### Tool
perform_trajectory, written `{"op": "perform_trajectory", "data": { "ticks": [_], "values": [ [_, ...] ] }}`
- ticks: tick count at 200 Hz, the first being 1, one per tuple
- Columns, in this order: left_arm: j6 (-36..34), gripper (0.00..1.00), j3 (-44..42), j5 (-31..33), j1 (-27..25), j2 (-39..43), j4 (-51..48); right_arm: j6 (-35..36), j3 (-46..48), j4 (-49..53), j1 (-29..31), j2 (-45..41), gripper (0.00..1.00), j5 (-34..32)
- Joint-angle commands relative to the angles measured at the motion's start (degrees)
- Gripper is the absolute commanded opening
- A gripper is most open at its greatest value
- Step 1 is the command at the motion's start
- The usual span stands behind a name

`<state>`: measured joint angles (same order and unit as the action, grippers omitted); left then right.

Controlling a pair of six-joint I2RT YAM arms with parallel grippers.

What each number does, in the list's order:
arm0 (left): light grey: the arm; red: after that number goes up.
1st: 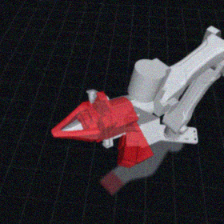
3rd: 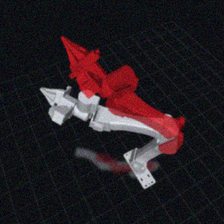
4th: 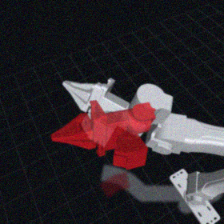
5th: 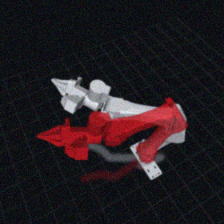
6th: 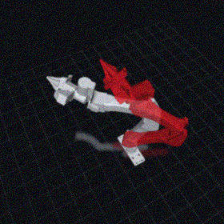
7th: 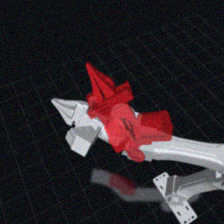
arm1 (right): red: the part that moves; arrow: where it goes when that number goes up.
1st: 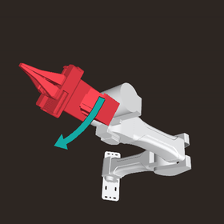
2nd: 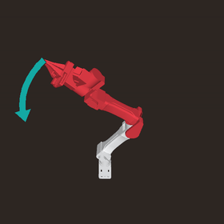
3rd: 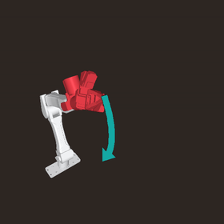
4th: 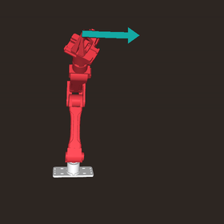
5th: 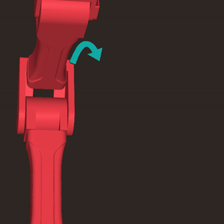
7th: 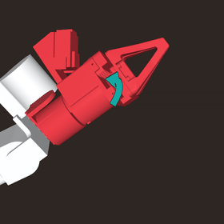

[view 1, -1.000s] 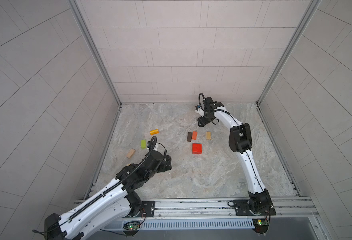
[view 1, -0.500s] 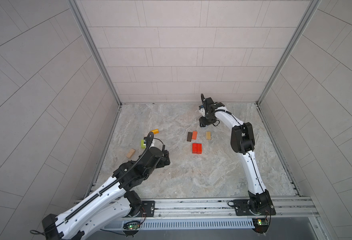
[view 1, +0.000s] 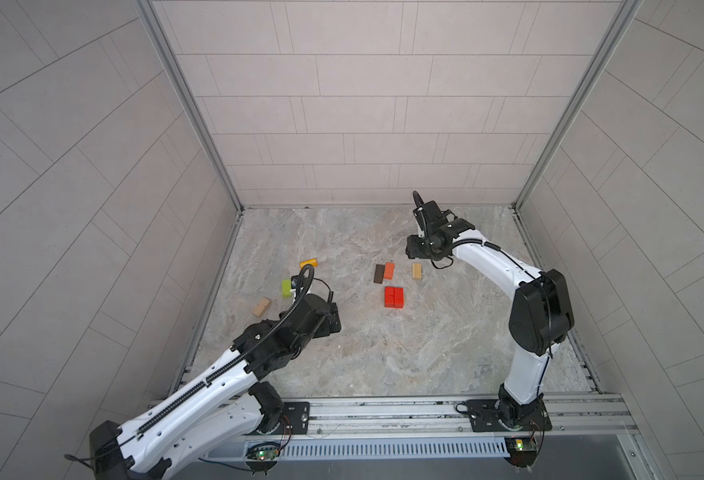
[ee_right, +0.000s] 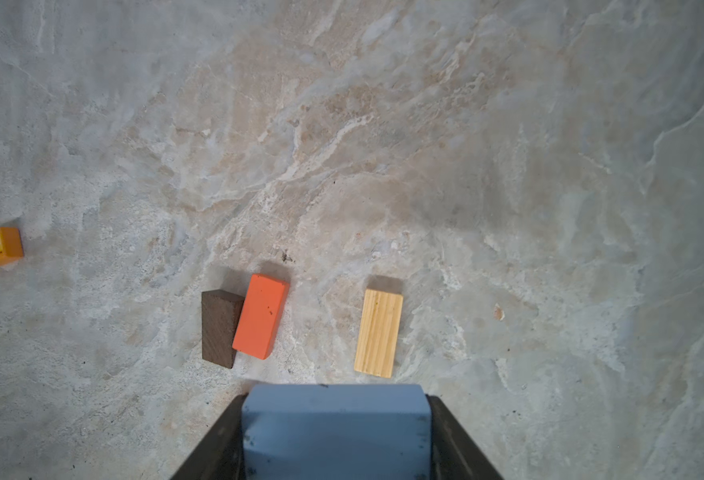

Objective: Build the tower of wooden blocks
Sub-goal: 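Carry the light blue block with the right gripper over the red blocks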

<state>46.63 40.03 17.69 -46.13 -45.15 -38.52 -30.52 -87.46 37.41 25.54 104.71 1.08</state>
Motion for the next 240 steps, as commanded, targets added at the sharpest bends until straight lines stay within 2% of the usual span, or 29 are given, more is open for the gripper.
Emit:
{"op": "perform_trajectory", "data": {
  "ticks": [1, 53, 85, 122, 240],
  "values": [
    [1.1, 1.0, -2.4, -0.5, 0.2, 0.3, 1.6, -6.6, 3.9, -3.7, 3.5, -1.0, 0.45, -3.1],
    [0.9, 1.0, -6.2, -0.6, 0.2, -0.9, 3.8, -12.2, 10.0, -8.7, 8.1, -1.7, 0.47, -5.1],
    [1.1, 1.0, -8.4, -1.3, 0.2, -3.5, 6.4, -13.9, 10.6, -9.1, 9.7, -0.4, 0.47, -6.5],
    [0.8, 1.0, -8.8, -2.1, 0.2, -5.6, 7.2, -15.2, 10.7, -9.9, 10.5, 0.3, 0.48, -6.5],
    [-0.3, 1.0, -10.6, -0.9, 0.2, -5.0, 8.3, -15.7, 10.6, -8.5, 13.1, 2.8, 0.49, -7.4]
  ]
}}
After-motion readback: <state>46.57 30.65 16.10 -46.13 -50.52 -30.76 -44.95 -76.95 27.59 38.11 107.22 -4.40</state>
